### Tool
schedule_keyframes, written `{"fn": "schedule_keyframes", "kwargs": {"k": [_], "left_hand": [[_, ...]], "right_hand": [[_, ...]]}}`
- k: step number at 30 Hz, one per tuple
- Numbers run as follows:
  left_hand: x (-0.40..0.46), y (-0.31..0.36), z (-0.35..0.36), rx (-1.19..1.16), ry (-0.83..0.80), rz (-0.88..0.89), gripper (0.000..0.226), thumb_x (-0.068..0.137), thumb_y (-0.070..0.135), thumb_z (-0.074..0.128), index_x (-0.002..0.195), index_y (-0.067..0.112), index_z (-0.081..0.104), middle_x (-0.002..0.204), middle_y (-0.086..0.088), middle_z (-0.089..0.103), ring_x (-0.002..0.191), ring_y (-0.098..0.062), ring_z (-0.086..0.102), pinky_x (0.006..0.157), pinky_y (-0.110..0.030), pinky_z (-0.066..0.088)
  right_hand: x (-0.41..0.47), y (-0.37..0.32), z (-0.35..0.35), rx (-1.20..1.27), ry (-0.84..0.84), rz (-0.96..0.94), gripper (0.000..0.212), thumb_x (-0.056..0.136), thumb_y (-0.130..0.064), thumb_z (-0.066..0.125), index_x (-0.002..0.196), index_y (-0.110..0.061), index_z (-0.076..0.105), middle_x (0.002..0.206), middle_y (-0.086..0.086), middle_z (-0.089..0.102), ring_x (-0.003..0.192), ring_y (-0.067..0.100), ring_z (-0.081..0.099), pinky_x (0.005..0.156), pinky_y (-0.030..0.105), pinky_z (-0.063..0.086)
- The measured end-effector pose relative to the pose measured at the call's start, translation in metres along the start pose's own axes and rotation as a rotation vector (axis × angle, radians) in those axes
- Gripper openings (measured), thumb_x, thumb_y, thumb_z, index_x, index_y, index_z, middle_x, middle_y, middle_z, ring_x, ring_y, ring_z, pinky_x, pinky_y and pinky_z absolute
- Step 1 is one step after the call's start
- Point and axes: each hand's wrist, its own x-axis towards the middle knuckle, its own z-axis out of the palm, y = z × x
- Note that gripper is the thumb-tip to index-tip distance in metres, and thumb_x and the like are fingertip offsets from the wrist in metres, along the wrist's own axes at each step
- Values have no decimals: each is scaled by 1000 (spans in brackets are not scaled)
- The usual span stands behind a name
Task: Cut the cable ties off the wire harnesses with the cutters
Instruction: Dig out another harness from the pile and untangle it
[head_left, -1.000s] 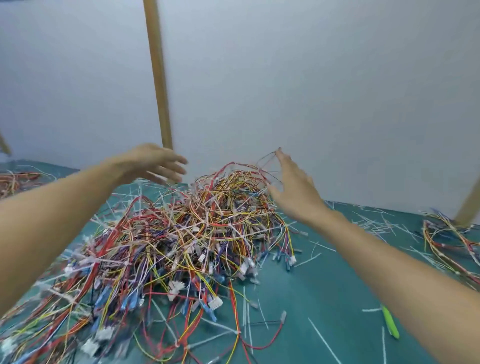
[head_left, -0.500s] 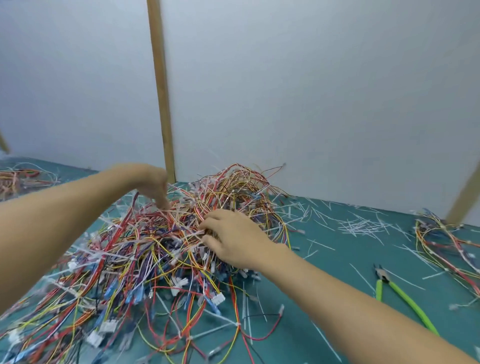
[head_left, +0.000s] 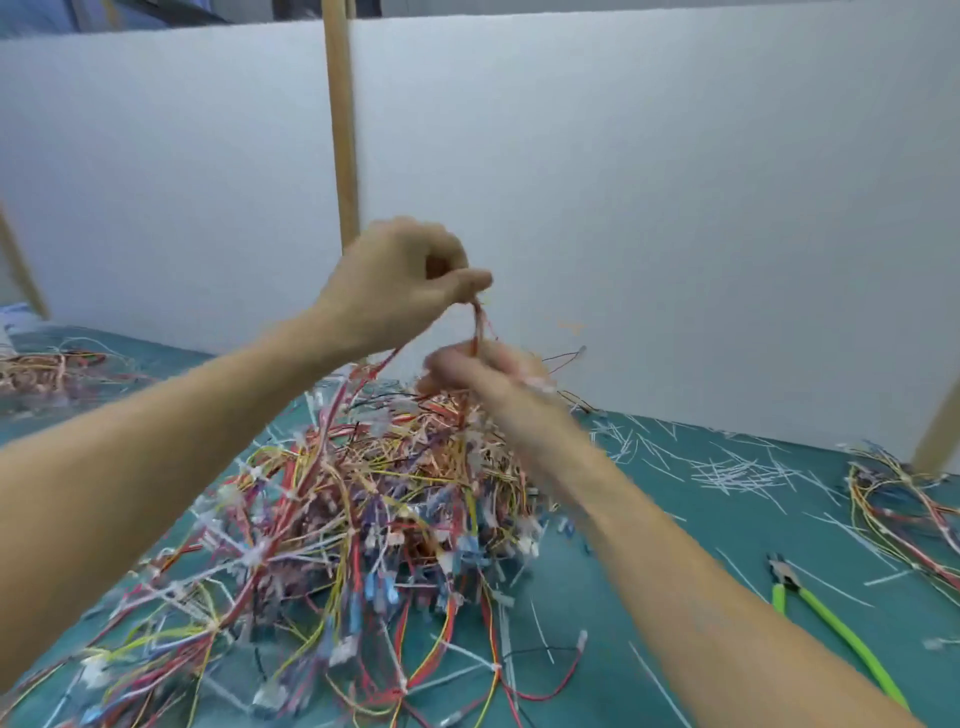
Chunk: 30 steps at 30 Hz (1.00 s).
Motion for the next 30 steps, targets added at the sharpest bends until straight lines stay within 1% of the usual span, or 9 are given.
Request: {"fn": "schedule_keyframes", "kwargs": {"k": [3, 6, 9, 12, 15, 20, 25, 28, 30], "left_hand": [[-4, -6, 13, -25, -69, -26, 32, 92, 46, 69, 101, 15, 74, 88, -1, 68, 83, -18, 63, 78, -37, 50], [-14, -25, 34, 37, -537, -331, 59, 87, 56, 67, 134, 23, 54, 112, 2, 67, 100, -17, 64, 91, -32, 49], [-37, -46, 63, 171, -878, -336, 23, 96, 47, 62, 99, 26, 68, 89, 7, 72, 86, -15, 67, 79, -27, 51], [-35, -56, 74, 157, -634, -365, 25, 101, 32, 57, 80, 27, 68, 81, 2, 71, 70, -14, 63, 64, -26, 47], [-18, -55, 69, 284, -172, -448, 23, 102, 17, 46, 88, 23, 64, 97, -12, 70, 87, -34, 62, 71, -37, 44], [16, -2, 43, 222, 292, -77, 27, 93, 2, 40, 96, 24, 55, 97, 8, 64, 89, -26, 59, 65, -38, 41], [28, 34, 38, 547, 17, 17, 26, 94, 0, 40, 108, 16, 56, 109, -12, 65, 91, -39, 61, 63, -38, 31], [34, 55, 11, 483, 458, 85, 23, 92, 5, 42, 103, 18, 58, 95, -7, 64, 83, -34, 56, 59, -36, 27], [47, 70, 11, 504, 533, 122, 20, 94, 8, 42, 100, 19, 58, 91, -5, 65, 76, -32, 55, 57, -37, 29]], "right_hand": [[5, -3, -30, 27, 162, -67, 31, 105, -30, 57, 81, -18, 74, 67, -2, 71, 74, 17, 73, 70, 21, 54], [0, 18, -51, -354, 91, 192, 26, 107, -23, 54, 90, -14, 71, 81, -1, 67, 65, 13, 60, 63, 30, 55], [-16, 37, -62, -33, 27, 440, 20, 105, -26, 58, 106, -12, 72, 106, 1, 65, 67, 12, 67, 71, 40, 63], [-35, 47, -54, 155, 33, 457, 31, 100, -47, 60, 114, -20, 66, 111, 11, 69, 88, 19, 73, 71, 35, 63], [-52, 54, -35, -160, -43, 369, 54, 86, -66, 67, 116, -22, 67, 111, 1, 71, 93, 10, 69, 79, 29, 58], [-53, 42, -2, -417, 165, 91, 30, 85, -72, 64, 110, -55, 60, 88, -16, 69, 77, -1, 65, 72, 31, 49], [-51, 18, -19, -700, 318, 30, 29, 102, -46, 56, 118, -27, 73, 107, -2, 76, 96, 20, 71, 89, 43, 57], [-61, -10, -48, -481, 462, -193, 23, 102, -37, 58, 117, -31, 75, 109, -16, 76, 101, 3, 70, 89, 34, 59], [-64, -25, -59, -224, 455, -329, 26, 98, -43, 61, 122, -35, 67, 111, -17, 74, 102, 3, 71, 79, 20, 57]]}}
